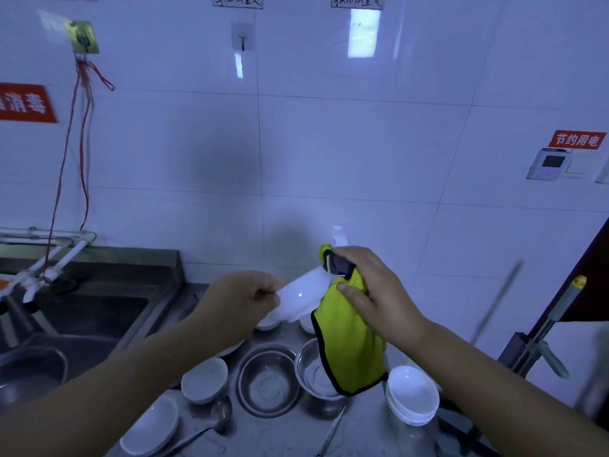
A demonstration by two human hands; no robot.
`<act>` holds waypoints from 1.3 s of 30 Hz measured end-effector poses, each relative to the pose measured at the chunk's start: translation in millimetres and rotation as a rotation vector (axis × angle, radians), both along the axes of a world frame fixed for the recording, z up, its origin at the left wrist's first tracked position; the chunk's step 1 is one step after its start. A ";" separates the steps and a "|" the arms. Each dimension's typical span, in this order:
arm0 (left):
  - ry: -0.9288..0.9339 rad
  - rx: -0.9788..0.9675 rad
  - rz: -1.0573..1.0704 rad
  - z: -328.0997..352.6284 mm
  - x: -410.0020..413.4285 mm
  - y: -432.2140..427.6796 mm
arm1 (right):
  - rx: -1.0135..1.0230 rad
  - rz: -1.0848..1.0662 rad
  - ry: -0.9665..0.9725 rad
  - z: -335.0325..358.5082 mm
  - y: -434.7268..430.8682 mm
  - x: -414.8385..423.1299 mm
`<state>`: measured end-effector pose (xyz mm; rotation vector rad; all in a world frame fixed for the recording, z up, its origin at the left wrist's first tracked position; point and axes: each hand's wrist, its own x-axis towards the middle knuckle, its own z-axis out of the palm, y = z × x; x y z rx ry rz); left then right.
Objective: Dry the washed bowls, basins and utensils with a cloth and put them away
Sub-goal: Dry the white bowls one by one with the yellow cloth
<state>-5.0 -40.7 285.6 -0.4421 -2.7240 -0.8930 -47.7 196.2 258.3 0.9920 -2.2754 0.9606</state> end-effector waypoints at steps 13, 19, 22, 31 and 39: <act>-0.443 1.085 -0.049 13.6 0.0 30.7 | -0.210 -0.025 0.139 -19.0 -49.6 17.7; -0.425 1.134 0.010 10.3 -6.3 18.9 | -0.427 -0.125 0.068 0.5 -31.3 2.0; -0.415 1.233 0.006 14.6 -8.9 20.5 | -0.380 -0.137 0.140 4.1 -40.2 15.2; -0.460 1.384 -0.078 19.0 -11.0 15.8 | -0.327 -0.102 0.196 -17.2 -36.0 21.9; -0.349 1.240 0.010 23.3 -11.7 27.7 | -0.384 -0.184 0.118 0.3 -50.5 14.9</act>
